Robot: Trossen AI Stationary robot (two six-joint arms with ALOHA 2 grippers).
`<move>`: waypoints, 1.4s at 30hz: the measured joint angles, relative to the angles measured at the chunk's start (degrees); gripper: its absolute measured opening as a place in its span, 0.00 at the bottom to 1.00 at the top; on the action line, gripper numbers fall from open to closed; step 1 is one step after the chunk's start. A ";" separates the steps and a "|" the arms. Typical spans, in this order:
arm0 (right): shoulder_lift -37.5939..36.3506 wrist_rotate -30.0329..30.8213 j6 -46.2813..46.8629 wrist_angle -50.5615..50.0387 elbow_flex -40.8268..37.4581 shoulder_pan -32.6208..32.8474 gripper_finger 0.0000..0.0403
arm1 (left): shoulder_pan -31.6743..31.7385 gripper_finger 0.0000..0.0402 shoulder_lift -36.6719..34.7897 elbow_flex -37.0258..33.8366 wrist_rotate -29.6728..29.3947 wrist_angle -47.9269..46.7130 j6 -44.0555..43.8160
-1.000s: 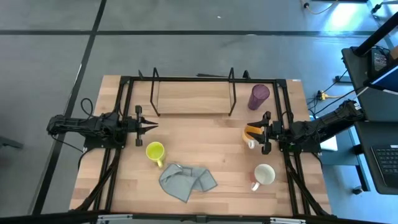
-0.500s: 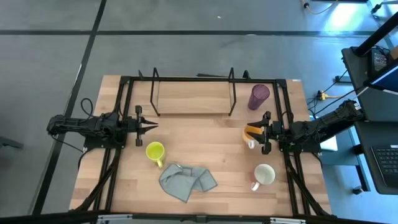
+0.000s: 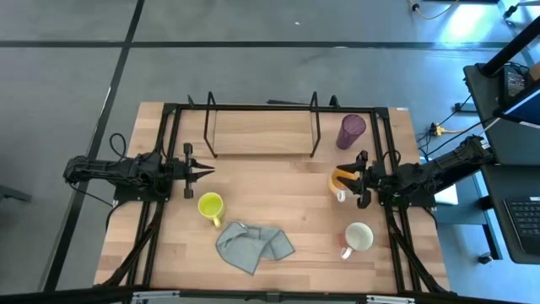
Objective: Stack small to large cups/mugs on shelf
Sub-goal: Put the violet cup on the shelf
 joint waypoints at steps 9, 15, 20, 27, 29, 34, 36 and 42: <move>0.01 0.02 9.87 6.88 3.58 -0.01 0.47 | 0.02 0.08 -0.01 0.01 0.01 0.00 0.01; 2.64 0.15 -6.47 -1.40 21.53 0.01 0.47 | 0.00 0.08 -0.02 0.01 0.01 0.00 0.02; 15.34 14.64 -15.19 -36.39 45.95 -0.02 0.47 | 0.02 0.08 -0.02 0.00 0.00 0.00 0.02; 35.84 44.59 9.10 -80.14 75.98 -4.62 0.47 | 0.01 0.08 -0.01 0.00 0.01 0.00 0.02; 39.13 40.43 21.02 -92.78 83.66 -8.19 0.47 | 0.01 0.08 -0.02 0.00 0.00 0.00 0.02; 43.36 24.07 49.35 -124.44 96.68 -23.60 0.47 | 0.02 0.08 -0.02 0.00 0.00 0.00 0.01; 42.36 17.60 50.00 -123.32 96.97 -31.00 0.47 | 0.02 0.08 -0.02 0.00 0.01 0.00 0.02; 40.87 -2.52 39.39 -113.62 95.43 -42.75 0.47 | 0.00 0.08 -0.02 0.00 -0.02 0.00 0.01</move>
